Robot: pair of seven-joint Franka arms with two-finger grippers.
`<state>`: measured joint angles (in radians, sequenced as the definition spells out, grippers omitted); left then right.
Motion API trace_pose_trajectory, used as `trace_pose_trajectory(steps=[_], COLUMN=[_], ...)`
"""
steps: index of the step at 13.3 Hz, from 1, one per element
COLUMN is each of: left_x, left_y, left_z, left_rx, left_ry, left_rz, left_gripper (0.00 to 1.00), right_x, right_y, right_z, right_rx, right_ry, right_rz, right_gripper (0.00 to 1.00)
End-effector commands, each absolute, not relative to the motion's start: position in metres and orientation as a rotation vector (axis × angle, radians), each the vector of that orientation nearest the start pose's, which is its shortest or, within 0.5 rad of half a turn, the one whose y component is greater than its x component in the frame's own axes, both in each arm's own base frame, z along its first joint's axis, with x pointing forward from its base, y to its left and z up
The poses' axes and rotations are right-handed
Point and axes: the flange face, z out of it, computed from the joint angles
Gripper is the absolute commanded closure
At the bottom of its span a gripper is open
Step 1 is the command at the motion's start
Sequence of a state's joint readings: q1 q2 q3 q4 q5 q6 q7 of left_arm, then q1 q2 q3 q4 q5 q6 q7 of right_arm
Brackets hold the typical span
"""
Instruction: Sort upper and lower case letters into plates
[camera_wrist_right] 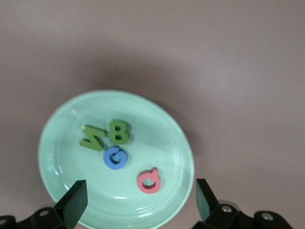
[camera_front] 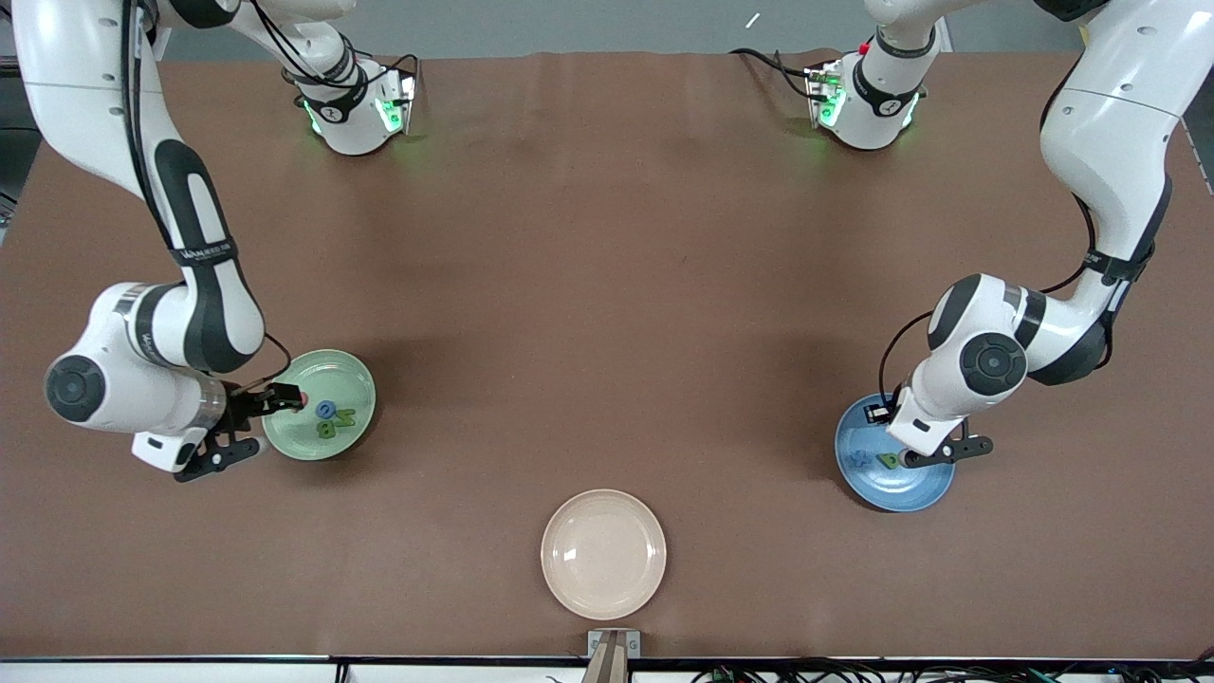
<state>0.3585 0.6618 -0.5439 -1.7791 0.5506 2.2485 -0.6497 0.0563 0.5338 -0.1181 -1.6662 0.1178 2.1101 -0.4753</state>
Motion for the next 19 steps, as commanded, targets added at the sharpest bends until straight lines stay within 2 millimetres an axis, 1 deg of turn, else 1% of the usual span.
trace_pose_trajectory(steps=[1,2,3,5,6,7,8,9,10,11,12,13,14,15,16,17,18,19], left_x=[0.653,0.659,0.662,0.672,0.672,0.671,0.668,0.664,0.663,0.659,0.645,0.634,0.618,0.607,0.595,0.583,0.57,0.56], left_y=[-0.087,-0.084,-0.083,-0.071,-0.058,-0.046,-0.04,-0.039,-0.033,-0.034,-0.042,-0.049,-0.052,-0.057,-0.059,-0.062,-0.066,-0.069], left_z=[0.286,0.314,0.336,0.384,0.417,0.44,0.462,0.482,0.507,0.532,0.558,0.58,0.601,0.615,0.629,0.642,0.642,0.65], left_rx=[-2.974,-2.945,-2.926,-2.946,-2.957,-2.957,-2.947,-2.935,-2.93,-2.952,-2.992,-3.022,-3.004,-3.01,-3.01,-3.005,-3.01,-3.021], left_ry=[-0.271,-0.288,-0.311,-0.434,-0.508,-0.541,-0.56,-0.568,-0.594,-0.618,-0.649,-0.674,-0.668,-0.582,-0.475,-0.412,-0.354,-0.311], left_rz=[-0.008,0.001,0.026,0.065,0.074,0.046,-0.007,-0.057,-0.117,-0.145,-0.12,-0.098,-0.097,-0.091,-0.084,-0.078,0.026,0.05], left_gripper=[0.0,0.0,0.0,0.0,0.0,0.0,0.0,0.0,0.0,0.0,0.0,0.0,0.0,0.0,0.0,0.0,0.0,0.0], right_x=[0.661,0.66,0.658,0.651,0.643,0.635,0.626,0.616,0.605,0.593,0.582,0.572,0.565,0.56,0.558,0.555,0.553,0.549], right_y=[-0.03,-0.031,-0.032,-0.037,-0.033,-0.032,-0.032,-0.03,-0.019,-0.013,-0.005,-0.002,0.0,0.001,0.001,0.0,-0.001,-0.001], right_z=[0.356,0.374,0.396,0.439,0.462,0.484,0.504,0.52,0.541,0.557,0.568,0.582,0.596,0.604,0.607,0.618,0.637,0.652], right_rx=[-3.036,-3.045,-3.06,-3.071,-3.067,-3.072,-3.082,-3.107,-3.111,-3.111,-3.118,-3.118,-3.117,-3.116,-3.116,-3.116,-3.117,-3.119], right_ry=[-0.499,-0.48,-0.483,-0.482,-0.469,-0.393,-0.329,-0.287,-0.259,-0.192,-0.116,-0.071,-0.057,-0.057,-0.055,-0.049,-0.027,0.0], right_rz=[-0.014,-0.054,-0.099,-0.179,-0.182,-0.2,-0.208,-0.182,-0.184,-0.167,-0.127,-0.123,-0.151,-0.17,-0.163,-0.161,-0.166,-0.146], right_gripper=[0.0,0.0,0.0,0.0,0.0,0.0,0.0,0.0,0.0,0.0,0.0,0.0,0.0,0.0,0.0,0.0,0.0,0.0])
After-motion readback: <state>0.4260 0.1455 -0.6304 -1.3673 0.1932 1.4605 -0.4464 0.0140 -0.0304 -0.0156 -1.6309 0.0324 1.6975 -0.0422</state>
